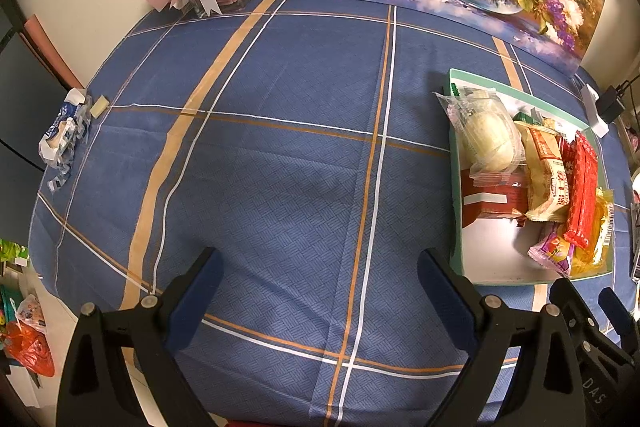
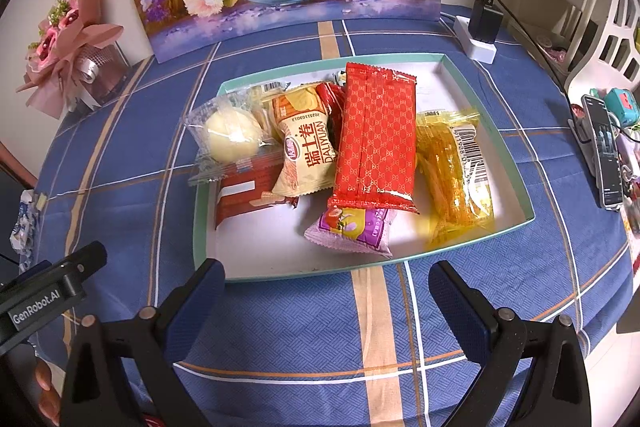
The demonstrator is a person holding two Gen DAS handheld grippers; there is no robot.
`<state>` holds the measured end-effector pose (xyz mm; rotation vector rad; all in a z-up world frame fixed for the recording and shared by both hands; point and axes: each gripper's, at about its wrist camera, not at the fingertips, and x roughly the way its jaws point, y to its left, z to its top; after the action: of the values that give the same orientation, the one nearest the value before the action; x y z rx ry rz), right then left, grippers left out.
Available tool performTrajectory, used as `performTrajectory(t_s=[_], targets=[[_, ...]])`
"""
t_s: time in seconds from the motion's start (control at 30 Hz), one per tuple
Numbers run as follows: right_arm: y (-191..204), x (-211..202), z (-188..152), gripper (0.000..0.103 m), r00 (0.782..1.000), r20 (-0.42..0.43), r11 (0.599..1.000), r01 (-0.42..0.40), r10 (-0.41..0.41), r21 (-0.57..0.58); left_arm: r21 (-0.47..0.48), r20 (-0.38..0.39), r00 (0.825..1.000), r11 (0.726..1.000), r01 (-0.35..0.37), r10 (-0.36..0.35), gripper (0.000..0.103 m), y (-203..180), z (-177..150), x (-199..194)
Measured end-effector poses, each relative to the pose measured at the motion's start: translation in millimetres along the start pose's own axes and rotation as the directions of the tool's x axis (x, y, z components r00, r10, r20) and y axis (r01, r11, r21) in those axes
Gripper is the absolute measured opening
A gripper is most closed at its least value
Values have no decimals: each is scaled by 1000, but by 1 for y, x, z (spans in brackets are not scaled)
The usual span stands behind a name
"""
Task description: Organize snacks
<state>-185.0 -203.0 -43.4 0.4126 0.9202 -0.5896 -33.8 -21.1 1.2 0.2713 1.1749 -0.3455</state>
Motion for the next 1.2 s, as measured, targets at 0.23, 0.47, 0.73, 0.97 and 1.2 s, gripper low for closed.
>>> performTrajectory(t_s=[0.23,0.47,0.73,0.97,1.2], targets=[[0,0,0,103,1000,-1,1000,1,-1,0,-7,-4,1000,1000,10,-10,97,1,0,1],[0,1,0,103,1000,-2,1000,1,-1,-2,-8,-5,1000,1000,21,-21,97,2,1,1],[0,0,0,103,1000,-2,1000,1,-1,-1,-19,-5,999,999,37,-37,97,3,1,1],[0,1,-1,103,1000,-4,1000,3,-3,-4,-15,-7,999,999,40,-40,97,1,0,0],[0,1,-1,103,1000,-5,1000,3,-3,-4,-11,-2,1000,1000,27,-27,97,0,0,-1]])
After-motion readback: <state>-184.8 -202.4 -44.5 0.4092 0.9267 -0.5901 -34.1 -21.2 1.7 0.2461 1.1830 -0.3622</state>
